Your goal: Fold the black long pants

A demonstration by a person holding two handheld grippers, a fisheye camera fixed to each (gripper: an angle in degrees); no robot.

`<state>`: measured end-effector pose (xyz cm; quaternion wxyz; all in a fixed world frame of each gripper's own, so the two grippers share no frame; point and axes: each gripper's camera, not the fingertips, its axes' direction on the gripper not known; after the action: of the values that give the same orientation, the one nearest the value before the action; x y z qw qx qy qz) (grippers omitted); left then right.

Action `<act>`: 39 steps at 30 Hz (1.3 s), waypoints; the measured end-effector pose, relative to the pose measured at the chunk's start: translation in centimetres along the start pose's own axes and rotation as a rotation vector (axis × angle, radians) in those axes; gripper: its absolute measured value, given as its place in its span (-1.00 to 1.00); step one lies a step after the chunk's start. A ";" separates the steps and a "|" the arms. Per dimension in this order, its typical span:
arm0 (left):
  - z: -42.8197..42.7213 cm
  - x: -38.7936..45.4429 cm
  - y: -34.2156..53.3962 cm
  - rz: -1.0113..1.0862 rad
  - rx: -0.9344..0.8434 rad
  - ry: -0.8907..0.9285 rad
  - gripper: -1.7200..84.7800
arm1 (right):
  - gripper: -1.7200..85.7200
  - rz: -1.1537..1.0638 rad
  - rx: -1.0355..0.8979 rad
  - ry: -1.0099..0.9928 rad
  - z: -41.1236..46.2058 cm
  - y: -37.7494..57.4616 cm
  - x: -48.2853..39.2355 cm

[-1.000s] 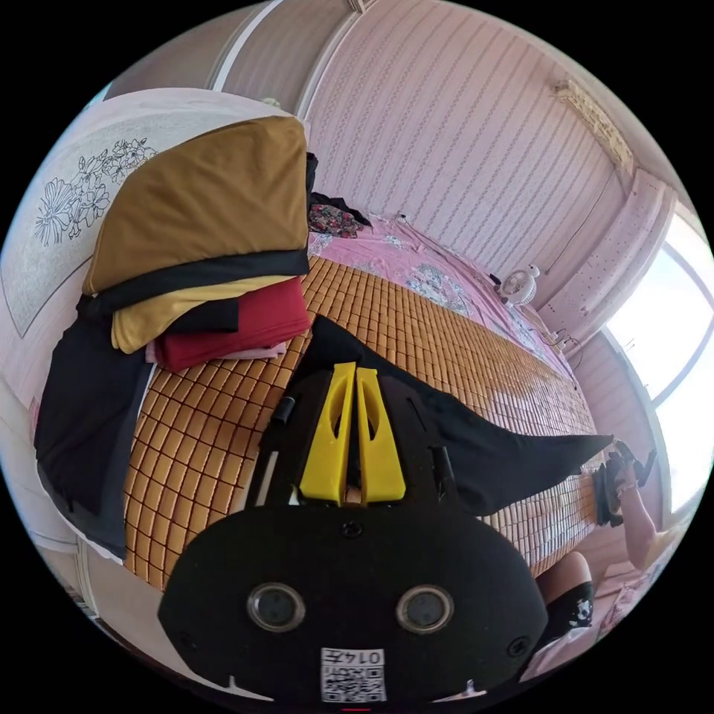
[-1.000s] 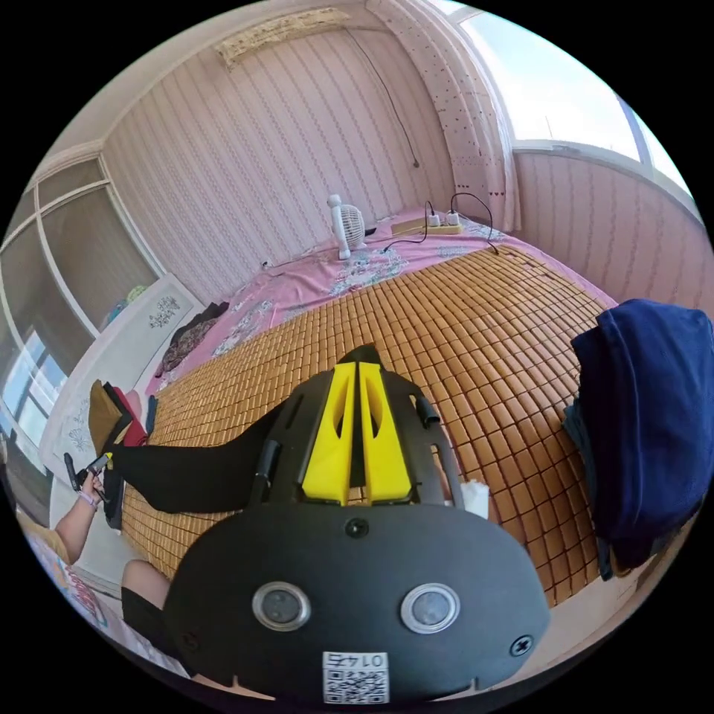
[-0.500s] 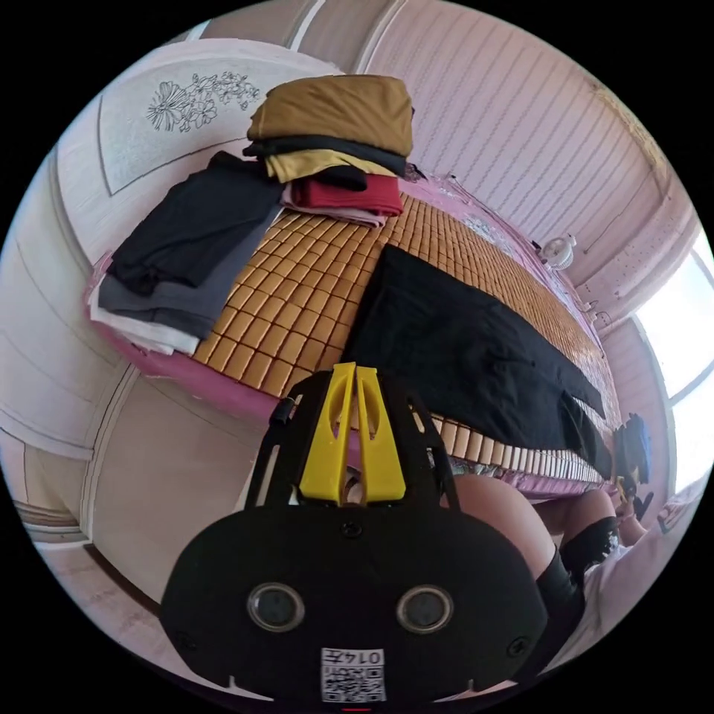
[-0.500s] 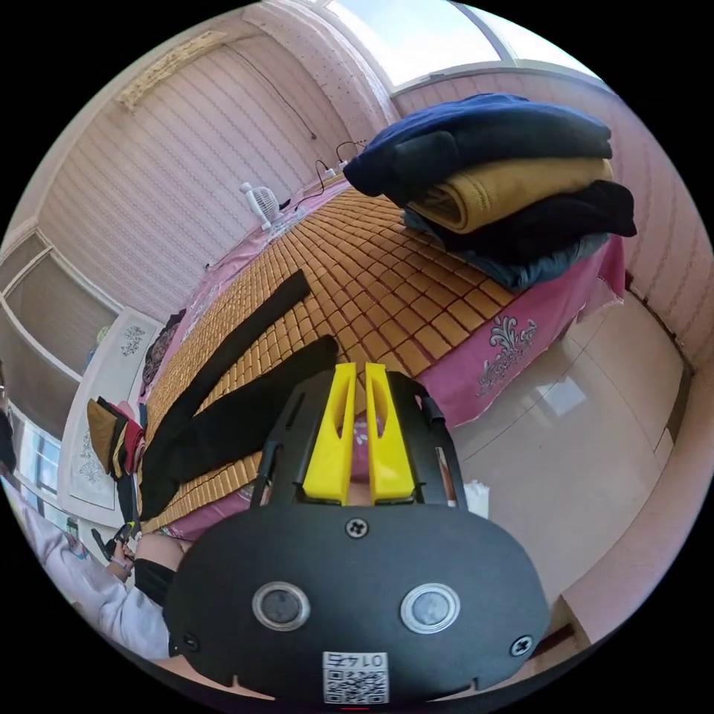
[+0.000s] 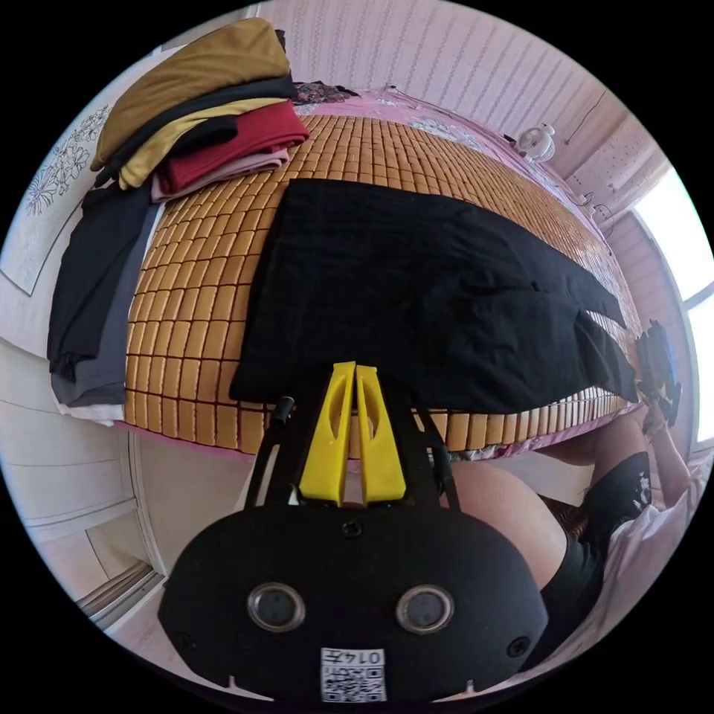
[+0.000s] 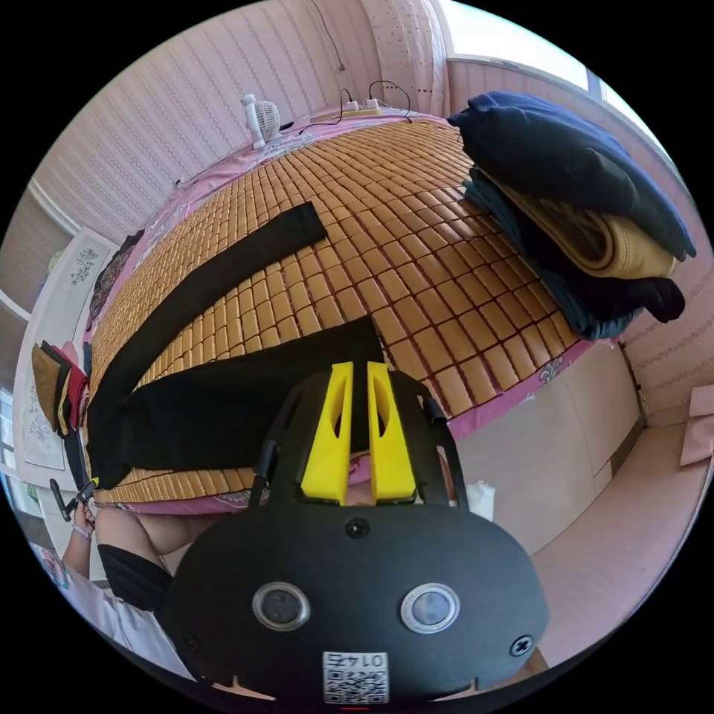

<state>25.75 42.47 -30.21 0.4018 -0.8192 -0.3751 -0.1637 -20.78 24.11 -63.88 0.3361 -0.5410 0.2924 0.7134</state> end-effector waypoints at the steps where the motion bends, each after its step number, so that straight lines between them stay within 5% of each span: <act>1: -0.1 0.4 -0.4 0.005 -0.016 -0.010 -0.98 | -0.92 -0.024 -0.020 -0.028 -0.2 -0.5 0.0; 7: -1.2 1.7 -1.4 0.036 -0.068 -0.063 -0.98 | -0.93 -0.071 0.222 -0.096 -7.3 -0.8 -0.8; 21: -8.0 2.9 -2.3 -0.040 0.103 -0.010 -0.98 | -0.76 0.039 0.129 -0.103 -0.9 -0.8 -0.6; 30: -3.6 9.2 -5.5 0.125 0.004 -0.093 -0.98 | -0.84 -0.073 0.011 0.051 6.3 -5.5 -6.5; 39: -6.0 11.8 -6.0 0.160 -0.001 -0.153 -0.98 | -0.87 0.254 0.079 -0.150 5.5 -6.3 -5.7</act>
<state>29.28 45.83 -16.55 0.3832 -0.8569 -0.3379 -0.0681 -17.85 31.26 -57.38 0.2849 -0.4312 0.3605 0.7765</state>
